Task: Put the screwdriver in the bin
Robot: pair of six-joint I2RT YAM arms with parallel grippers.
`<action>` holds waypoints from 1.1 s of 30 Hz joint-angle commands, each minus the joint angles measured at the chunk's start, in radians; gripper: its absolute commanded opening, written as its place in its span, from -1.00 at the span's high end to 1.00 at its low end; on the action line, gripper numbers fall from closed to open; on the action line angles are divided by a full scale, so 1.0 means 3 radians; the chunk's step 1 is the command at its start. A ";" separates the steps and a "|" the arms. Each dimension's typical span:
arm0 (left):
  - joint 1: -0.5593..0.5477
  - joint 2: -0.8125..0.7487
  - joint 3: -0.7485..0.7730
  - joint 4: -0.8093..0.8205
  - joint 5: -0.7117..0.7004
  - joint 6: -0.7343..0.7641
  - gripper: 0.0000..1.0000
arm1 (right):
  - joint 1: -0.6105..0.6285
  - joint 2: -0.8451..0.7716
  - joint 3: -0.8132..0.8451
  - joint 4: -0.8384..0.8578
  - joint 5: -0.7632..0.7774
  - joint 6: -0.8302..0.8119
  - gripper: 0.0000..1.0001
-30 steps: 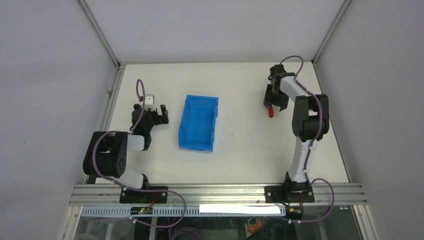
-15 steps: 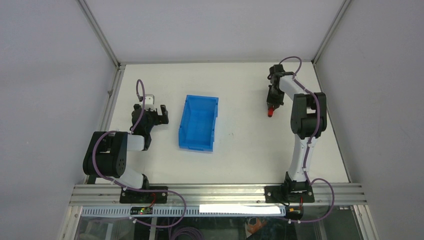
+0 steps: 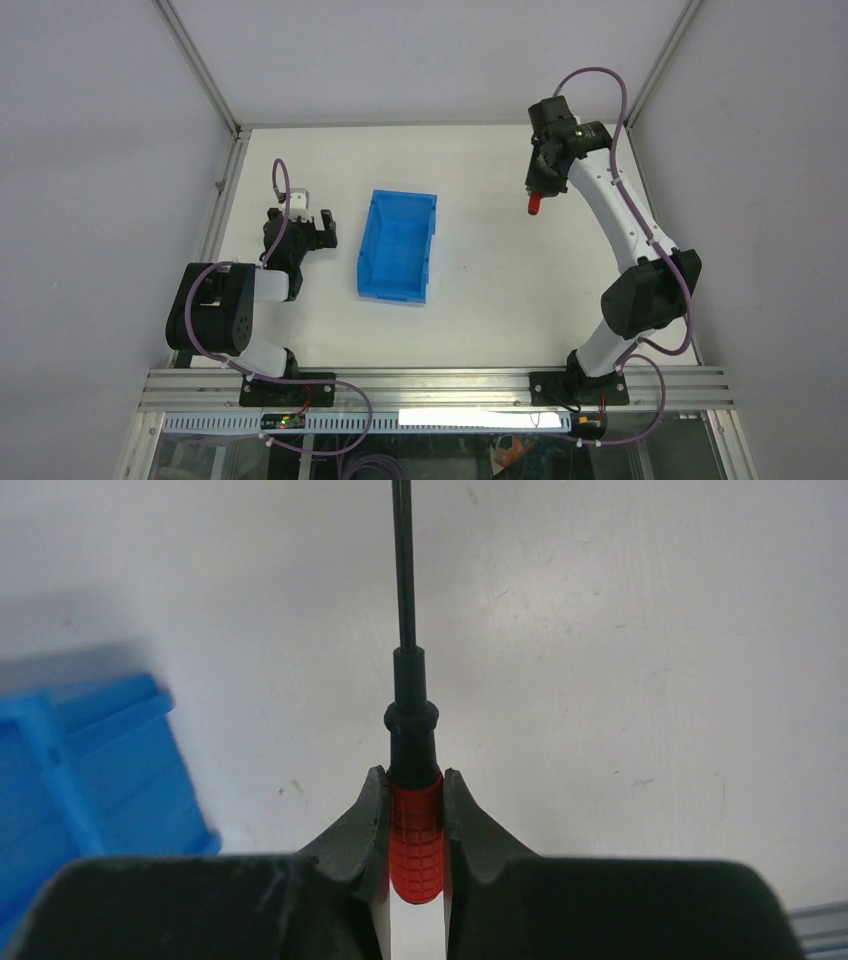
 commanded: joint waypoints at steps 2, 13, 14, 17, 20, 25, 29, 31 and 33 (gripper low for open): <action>-0.0025 -0.0073 0.0015 0.0088 0.0014 -0.0059 -0.98 | 0.0712 -0.0349 0.0294 -0.0329 0.0168 0.0232 1.00; -0.0024 -0.0071 0.0017 0.0092 0.0016 -0.0058 -0.98 | 0.2075 0.0297 0.0846 0.0067 0.0411 0.0853 1.00; -0.0025 -0.0072 0.0016 0.0093 0.0015 -0.0058 -0.98 | 0.2139 0.0402 0.0887 0.0126 0.0439 0.0922 1.00; -0.0024 -0.0072 0.0014 0.0092 0.0012 -0.0058 -0.98 | 0.2312 0.0727 0.0967 0.0335 0.0521 0.1152 0.99; -0.0022 -0.0074 0.0014 0.0090 0.0016 -0.0059 -0.98 | 0.2438 0.0941 0.0940 0.0482 0.0590 0.1324 0.99; -0.0026 -0.0071 0.0015 0.0092 0.0016 -0.0058 -0.98 | 0.2552 0.1097 0.0640 0.0806 0.0664 0.1561 0.97; -0.0023 -0.0071 0.0014 0.0092 0.0015 -0.0058 -0.98 | 0.2562 0.1243 0.0447 0.1026 0.0704 0.1620 0.89; -0.0024 -0.0072 0.0016 0.0092 0.0015 -0.0061 -0.98 | 0.2562 0.1366 0.0457 0.1029 0.0732 0.1651 0.86; -0.0024 -0.0071 0.0018 0.0092 0.0014 -0.0058 -0.98 | 0.2559 0.1475 0.0468 0.1057 0.0709 0.1682 0.83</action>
